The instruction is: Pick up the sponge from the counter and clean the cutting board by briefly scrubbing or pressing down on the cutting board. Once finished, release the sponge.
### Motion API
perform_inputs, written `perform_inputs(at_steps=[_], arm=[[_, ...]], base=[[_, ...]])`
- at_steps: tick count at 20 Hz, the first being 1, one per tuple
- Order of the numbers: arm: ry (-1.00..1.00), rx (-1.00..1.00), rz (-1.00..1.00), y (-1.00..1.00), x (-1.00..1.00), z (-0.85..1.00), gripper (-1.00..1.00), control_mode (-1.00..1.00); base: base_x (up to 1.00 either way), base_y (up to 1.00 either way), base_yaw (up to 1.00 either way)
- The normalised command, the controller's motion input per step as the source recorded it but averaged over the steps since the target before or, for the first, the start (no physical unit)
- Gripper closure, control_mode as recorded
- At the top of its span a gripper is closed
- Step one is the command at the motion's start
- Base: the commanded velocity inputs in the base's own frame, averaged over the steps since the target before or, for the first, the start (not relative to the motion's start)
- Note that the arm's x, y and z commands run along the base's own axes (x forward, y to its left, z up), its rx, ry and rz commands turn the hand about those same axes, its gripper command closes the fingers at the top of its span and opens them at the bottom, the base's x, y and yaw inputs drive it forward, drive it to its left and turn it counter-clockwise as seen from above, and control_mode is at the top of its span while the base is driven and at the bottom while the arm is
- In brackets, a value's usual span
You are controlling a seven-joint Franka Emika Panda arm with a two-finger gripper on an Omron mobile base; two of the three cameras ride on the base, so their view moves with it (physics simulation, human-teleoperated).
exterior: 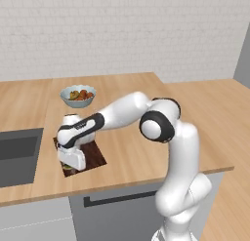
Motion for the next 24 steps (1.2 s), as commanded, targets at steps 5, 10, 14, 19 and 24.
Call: perform_inputs(at_steps=[5,10,14,19,24], arm=[[0.08,0.00,-0.01,-0.30,-0.78,-0.08,1.00,-1.00],[0.03,0.00,-0.01,-0.53,-0.08,0.36,1.00,-1.00],[0.00,0.00,0.00,-0.73,0.34,0.57,1.00,-1.00],[-0.03,0.00,-0.01,-0.86,0.44,0.17,1.00,-1.00],[-0.19,0.00,-0.03,-0.93,0.17,0.00,1.00,-1.00]], base=[[0.00,0.00,0.00],[0.00,0.00,0.00],[0.00,0.00,0.00],[0.00,0.00,0.00],[0.00,0.00,0.00]])
